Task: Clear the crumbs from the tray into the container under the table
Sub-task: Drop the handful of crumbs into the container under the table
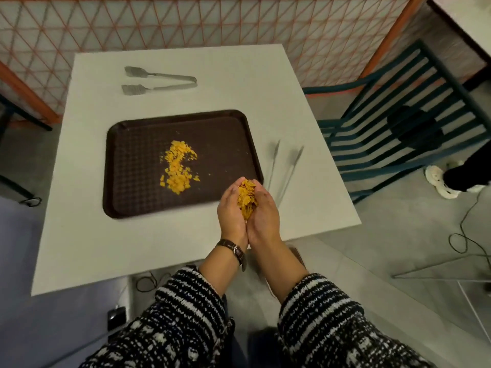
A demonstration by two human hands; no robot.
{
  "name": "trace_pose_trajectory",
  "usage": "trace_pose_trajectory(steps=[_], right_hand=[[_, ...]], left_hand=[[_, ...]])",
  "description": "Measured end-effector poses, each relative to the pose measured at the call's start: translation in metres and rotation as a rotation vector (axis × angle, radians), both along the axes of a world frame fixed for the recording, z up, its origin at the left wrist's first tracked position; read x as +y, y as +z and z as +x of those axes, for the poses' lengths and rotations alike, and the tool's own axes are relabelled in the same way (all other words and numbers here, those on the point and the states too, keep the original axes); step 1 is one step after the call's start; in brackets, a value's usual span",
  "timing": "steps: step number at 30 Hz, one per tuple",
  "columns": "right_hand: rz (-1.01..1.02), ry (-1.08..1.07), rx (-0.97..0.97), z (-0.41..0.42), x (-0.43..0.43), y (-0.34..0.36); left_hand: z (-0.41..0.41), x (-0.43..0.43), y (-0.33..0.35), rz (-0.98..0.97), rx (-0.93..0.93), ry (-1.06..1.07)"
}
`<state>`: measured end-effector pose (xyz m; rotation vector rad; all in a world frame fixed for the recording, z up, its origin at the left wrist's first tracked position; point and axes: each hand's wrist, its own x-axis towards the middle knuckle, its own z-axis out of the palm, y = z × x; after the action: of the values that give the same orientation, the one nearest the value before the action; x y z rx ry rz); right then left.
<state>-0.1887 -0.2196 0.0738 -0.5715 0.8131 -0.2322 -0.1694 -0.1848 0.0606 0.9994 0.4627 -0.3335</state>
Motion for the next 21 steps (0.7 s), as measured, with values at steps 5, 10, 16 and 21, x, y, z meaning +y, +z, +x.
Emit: trace_pose_trajectory(steps=[5,10,16,21], right_hand=[[-0.112,0.066,0.144,-0.095,-0.032,-0.02],[0.024,-0.07,0.23,-0.16,-0.057,-0.054],[0.056,-0.174,0.317,-0.189,-0.086,-0.142],[0.072,-0.183,0.38,-0.19,-0.116,-0.258]], left_hand=[[-0.096,-0.034,-0.019,0.009,0.104,-0.003],[-0.162,-0.058,-0.05,0.098,0.201,-0.1],[-0.185,-0.087,-0.133,0.2,0.288,-0.249],[-0.18,-0.119,-0.245,0.252,0.326,-0.365]])
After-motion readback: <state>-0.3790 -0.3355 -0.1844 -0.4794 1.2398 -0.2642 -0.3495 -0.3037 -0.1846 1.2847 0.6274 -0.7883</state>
